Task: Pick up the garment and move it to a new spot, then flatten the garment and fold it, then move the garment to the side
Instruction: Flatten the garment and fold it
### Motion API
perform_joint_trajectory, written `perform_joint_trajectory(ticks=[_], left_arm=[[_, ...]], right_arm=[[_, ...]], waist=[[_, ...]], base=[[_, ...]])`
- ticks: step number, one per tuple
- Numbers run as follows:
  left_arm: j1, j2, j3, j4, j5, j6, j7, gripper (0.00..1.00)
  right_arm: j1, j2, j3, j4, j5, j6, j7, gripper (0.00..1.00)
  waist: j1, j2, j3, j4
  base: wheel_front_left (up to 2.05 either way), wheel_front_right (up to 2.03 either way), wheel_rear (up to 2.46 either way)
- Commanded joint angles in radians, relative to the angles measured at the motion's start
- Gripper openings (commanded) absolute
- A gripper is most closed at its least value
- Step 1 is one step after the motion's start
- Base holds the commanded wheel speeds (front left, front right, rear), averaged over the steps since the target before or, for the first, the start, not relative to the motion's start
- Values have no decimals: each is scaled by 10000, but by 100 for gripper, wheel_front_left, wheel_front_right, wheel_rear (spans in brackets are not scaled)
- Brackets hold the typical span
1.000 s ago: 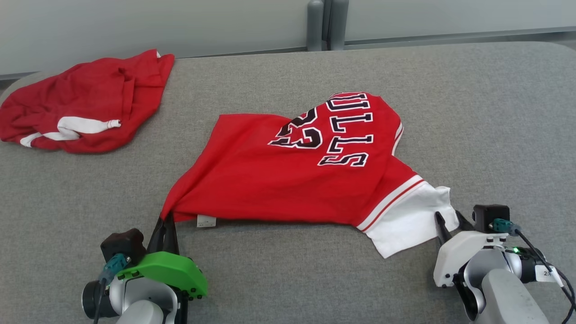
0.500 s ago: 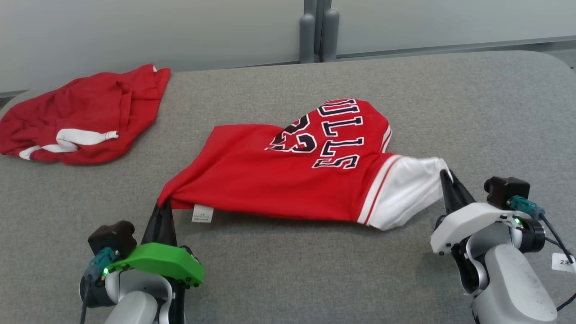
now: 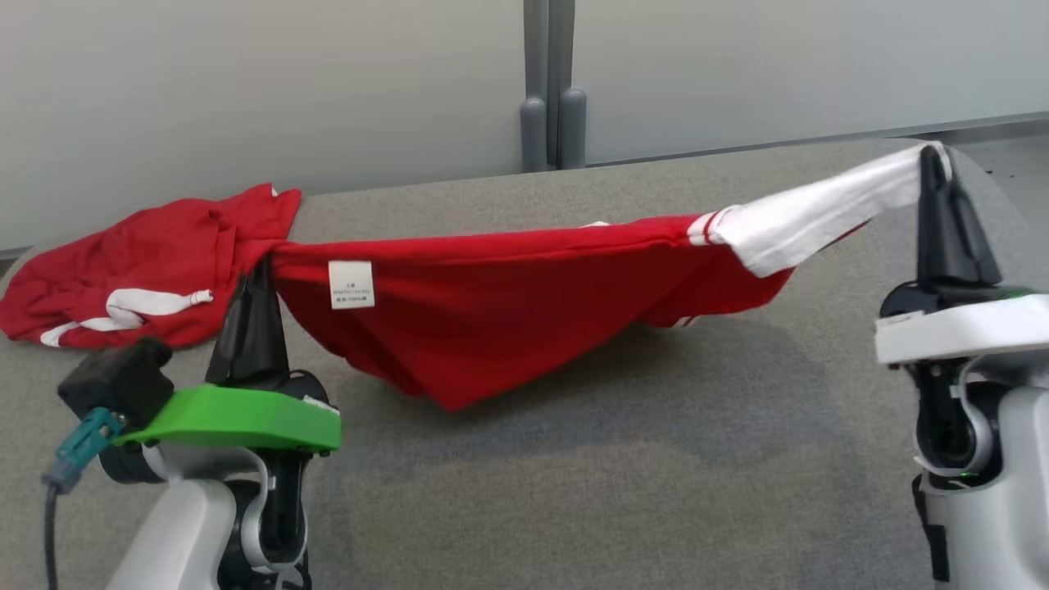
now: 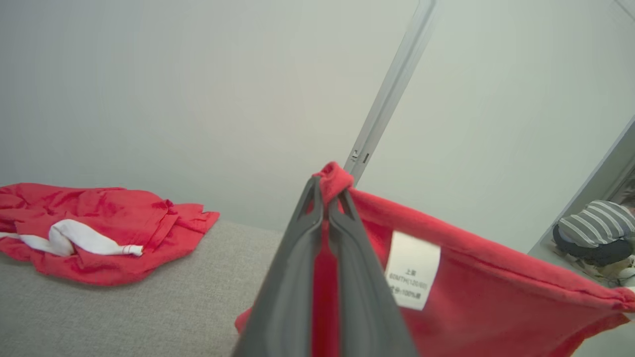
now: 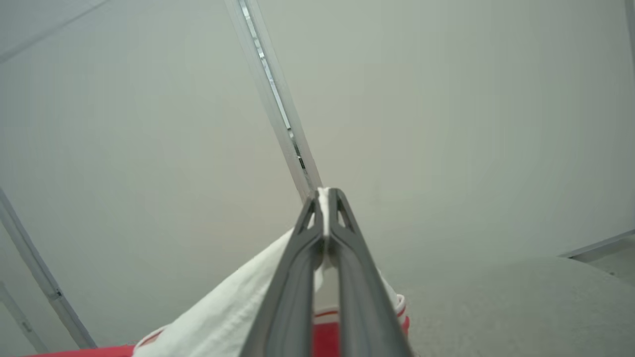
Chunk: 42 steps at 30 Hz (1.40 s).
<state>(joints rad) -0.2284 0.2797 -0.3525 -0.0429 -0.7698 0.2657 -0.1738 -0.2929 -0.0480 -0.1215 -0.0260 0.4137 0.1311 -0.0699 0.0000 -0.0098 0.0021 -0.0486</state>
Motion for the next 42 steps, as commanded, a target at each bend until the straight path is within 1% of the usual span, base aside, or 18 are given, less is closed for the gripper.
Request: perform_joint_trajectory(ticks=[1,6,10,12,15,17,19,23,25,27,30,33,34,36,37,38,39,42], left_arm=[[-156,125,85,-171,-70,4,49,0],[-415,558,269,-1857,-205,105,632,0],[-923,1220,414,-3018,-65,193,1454,0],[-1297,1582,456,-3486,83,229,1868,0],[-1827,1902,488,-4135,74,333,2496,0],[-2053,2074,421,-4344,6,372,2951,0],[-2258,2238,379,-4270,48,445,3289,0],[-2446,2259,107,-3660,-217,293,3823,0],[-2671,2279,1,-3099,-288,174,4081,0],[-3137,2295,-186,-2393,-380,15,4457,0],[-4454,2366,-408,-831,-128,-226,4994,0],[-6389,2396,-516,1007,507,-437,5012,0],[-7064,2345,-447,1571,734,-481,4802,0],[-8347,2196,-230,2463,1146,-632,3950,0],[-9313,2049,-157,3128,1430,-1010,2969,0],[-9697,1993,-94,3415,1552,-1187,2412,0],[-9697,1993,-94,3415,1552,-1187,2412,0],[-10272,1916,53,4122,1627,-1742,1232,0]], right_arm=[[69,-45,-90,-252,71,-6,44,0],[-34,-42,-598,-2283,477,-3,316,0],[-332,-41,-942,-3634,578,-3,741,0],[-583,-42,-1096,-4093,689,-3,1011,0],[-948,-41,-1256,-4618,545,-3,1402,0],[-1155,-39,-1388,-4750,488,-3,1645,0],[-1324,-39,-1475,-4746,352,-3,1857,0],[-1470,-36,-1215,-4159,334,-3,2295,0],[-1616,-40,-878,-3654,247,-1,2485,0],[-2129,-114,-486,-3020,139,-1,2609,0],[-3555,-273,56,-1565,-141,-1,2571,0],[-5687,-289,89,134,-639,-1,1851,0],[-6433,-251,-52,647,-813,-1,1453,0],[-7663,-156,-321,1530,-1141,-3,644,0],[-8580,-107,-579,2213,-1322,-4,-69,0],[-8890,-89,-652,2481,-1315,-4,-370,0],[-8890,-89,-652,2481,-1315,-4,-370,0],[-9111,-41,-457,2975,-1225,-3,-871,0]], waist=[[0,98,-177,-102],[0,98,-316,-138],[0,98,-389,-124],[0,98,-402,-128],[0,98,-389,-148],[0,98,-365,-134],[0,98,-311,-117],[0,98,-103,-107],[0,98,96,-101],[0,98,436,-117],[0,98,1037,-212],[0,98,1601,-406],[0,98,1770,-506],[0,98,2055,-720],[0,98,2293,-890],[0,98,2392,-974],[0,98,2392,-974],[0,98,2727,-1206]], base=[[0,0,0],[0,0,0],[0,0,0],[0,0,0],[0,0,0],[0,0,0],[0,0,0],[0,0,0],[0,0,0],[0,0,0],[0,0,0],[0,0,0],[0,0,0],[0,0,0],[0,0,0],[0,0,0],[0,0,0],[0,0,0]])
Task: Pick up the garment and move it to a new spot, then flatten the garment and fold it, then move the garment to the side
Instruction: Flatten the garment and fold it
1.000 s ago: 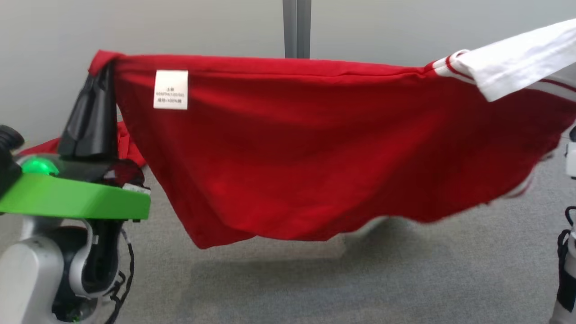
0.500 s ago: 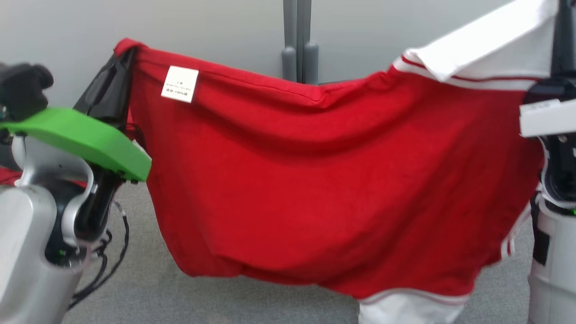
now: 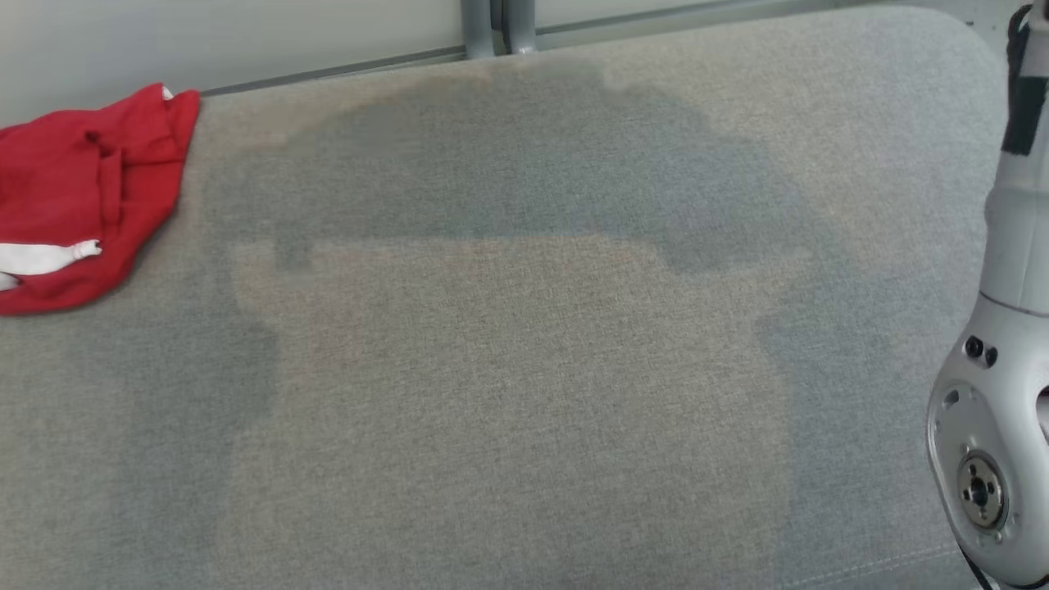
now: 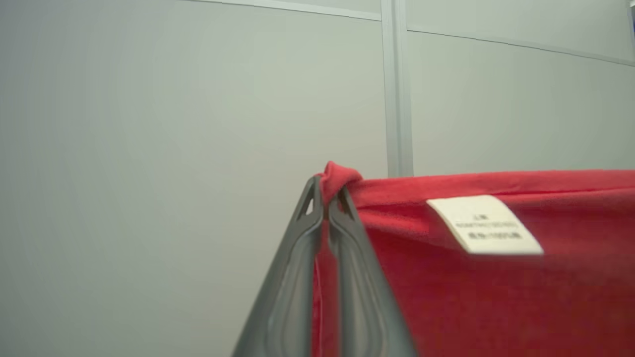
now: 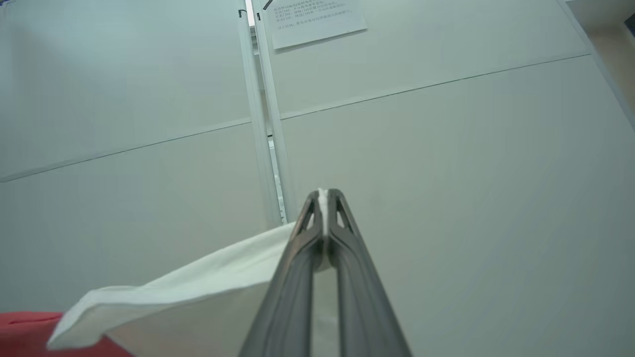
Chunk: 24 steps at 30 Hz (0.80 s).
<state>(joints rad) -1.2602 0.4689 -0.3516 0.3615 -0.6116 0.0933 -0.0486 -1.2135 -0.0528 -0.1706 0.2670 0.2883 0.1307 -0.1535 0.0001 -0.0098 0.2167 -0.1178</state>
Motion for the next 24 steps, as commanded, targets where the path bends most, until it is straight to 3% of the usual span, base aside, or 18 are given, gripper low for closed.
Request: perform_joint_trajectory(ticks=[1,5,12,18,24], left_arm=[[92,23,66,286,2,-179,-292,0],[1113,-36,81,1067,-278,-676,-1197,0],[4226,-810,365,1453,-979,-1171,-2126,0],[7291,-1461,1559,472,-797,-1099,-2174,0],[9009,-2417,2392,-215,-314,-1348,-2179,0]], right_arm=[[288,15,199,126,64,1,-95,0],[1676,9,1123,128,385,1,-246,0],[5235,-190,2421,-431,1055,1,-615,0],[7572,-227,1908,-855,1569,1,-894,0],[8987,-120,1512,-1209,1868,-1,-1006,0]], waist=[[-1,98,702,-566],[-1,98,1186,-638],[-1,98,1573,-371],[-1,98,1552,-101],[-1,98,1329,179]], base=[[0,0,0],[0,0,0],[0,0,0],[0,0,0],[0,0,0]])
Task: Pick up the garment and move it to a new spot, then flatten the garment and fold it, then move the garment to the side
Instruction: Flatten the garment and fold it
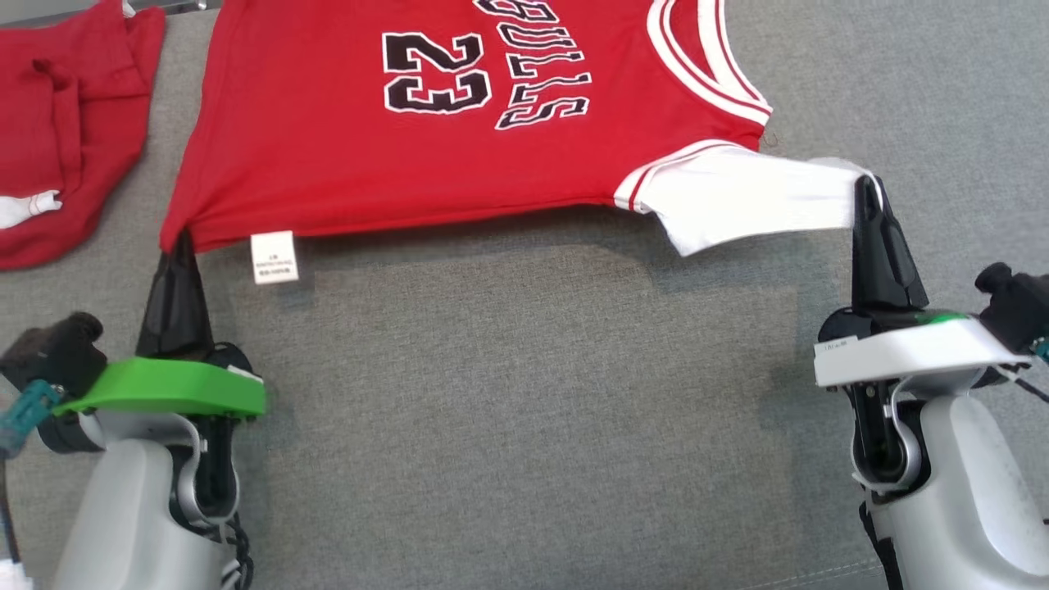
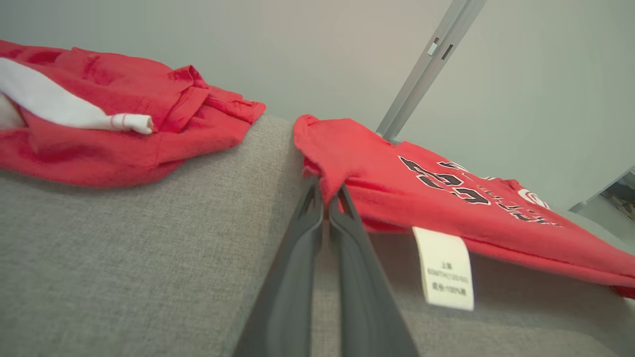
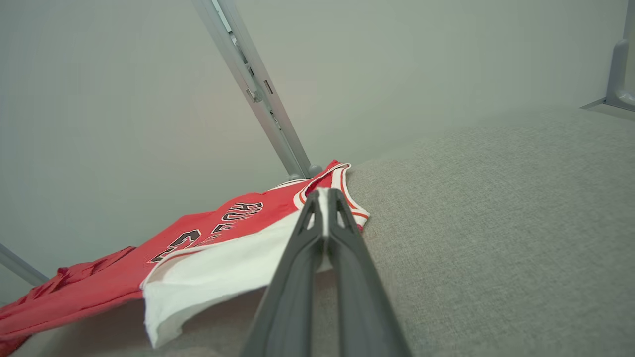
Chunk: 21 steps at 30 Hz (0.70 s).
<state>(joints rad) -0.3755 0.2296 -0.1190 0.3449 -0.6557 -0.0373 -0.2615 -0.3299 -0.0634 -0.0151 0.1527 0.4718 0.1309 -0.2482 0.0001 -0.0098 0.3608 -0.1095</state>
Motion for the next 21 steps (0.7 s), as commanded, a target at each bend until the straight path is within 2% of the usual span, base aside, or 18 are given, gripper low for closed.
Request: perform_joint_trajectory(ticks=[1,11,21], left_arm=[[319,-184,109,-109,230,-72,-51,0],[2180,-1202,612,-550,1230,-352,-45,0],[4455,-1626,290,-765,1723,-501,-46,0]], right_arm=[[329,-7,-25,-111,93,-1,-66,0],[2283,-2,188,-754,409,-1,453,0],[4283,47,-237,-1235,511,-1,1041,0]], waist=[[-1,98,-175,125],[-1,98,-1245,28],[-1,98,-2287,16]], base=[[0,0,0],[0,0,0],[0,0,0]])
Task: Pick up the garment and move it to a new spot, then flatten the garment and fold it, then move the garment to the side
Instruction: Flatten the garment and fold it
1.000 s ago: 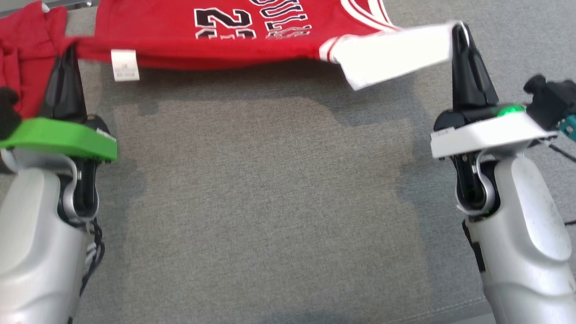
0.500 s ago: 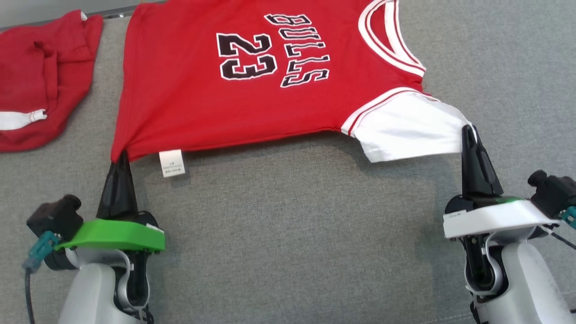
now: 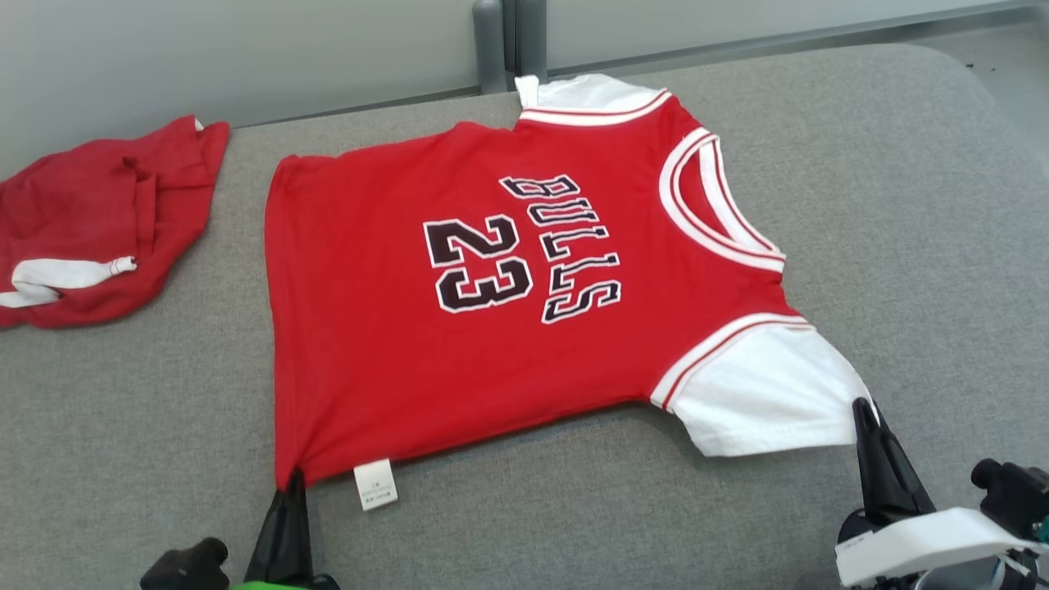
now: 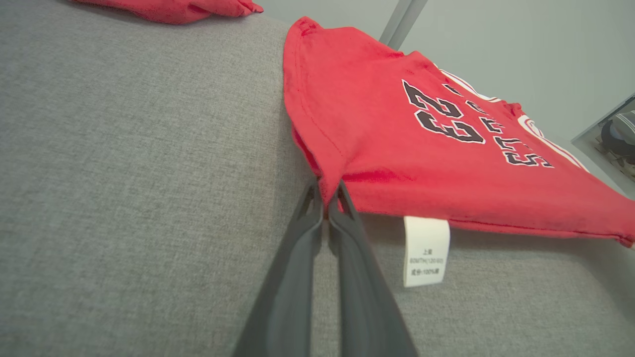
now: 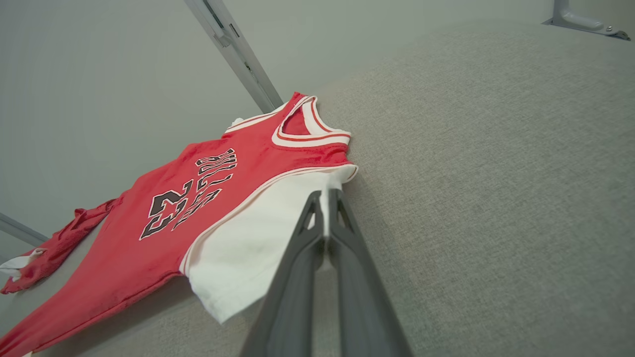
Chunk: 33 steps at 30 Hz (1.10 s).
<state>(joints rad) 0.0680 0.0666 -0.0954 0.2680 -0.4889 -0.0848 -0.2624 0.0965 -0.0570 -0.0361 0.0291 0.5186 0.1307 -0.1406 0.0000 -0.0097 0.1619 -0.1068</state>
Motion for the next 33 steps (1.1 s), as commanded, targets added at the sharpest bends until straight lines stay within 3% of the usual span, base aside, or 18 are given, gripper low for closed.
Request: perform_joint_trajectory(ticks=[1,16,24,33], left_arm=[[226,-18,5,-31,64,-23,-36,0],[1984,-129,-121,-951,-215,169,-37,0],[1611,-141,-314,-1011,-192,121,-36,0],[946,-153,-316,-1040,-1332,16,164,0]], right_arm=[[215,-8,-50,-75,61,1,34,0],[1828,51,-232,-544,387,1,644,0],[1525,58,-44,-563,365,1,742,0],[958,56,-11,-448,654,1,525,0]], waist=[[0,97,-376,-4],[0,97,-810,-205],[0,97,-890,-182],[0,97,-969,35]], base=[[0,0,0],[0,0,0],[0,0,0],[0,0,0]])
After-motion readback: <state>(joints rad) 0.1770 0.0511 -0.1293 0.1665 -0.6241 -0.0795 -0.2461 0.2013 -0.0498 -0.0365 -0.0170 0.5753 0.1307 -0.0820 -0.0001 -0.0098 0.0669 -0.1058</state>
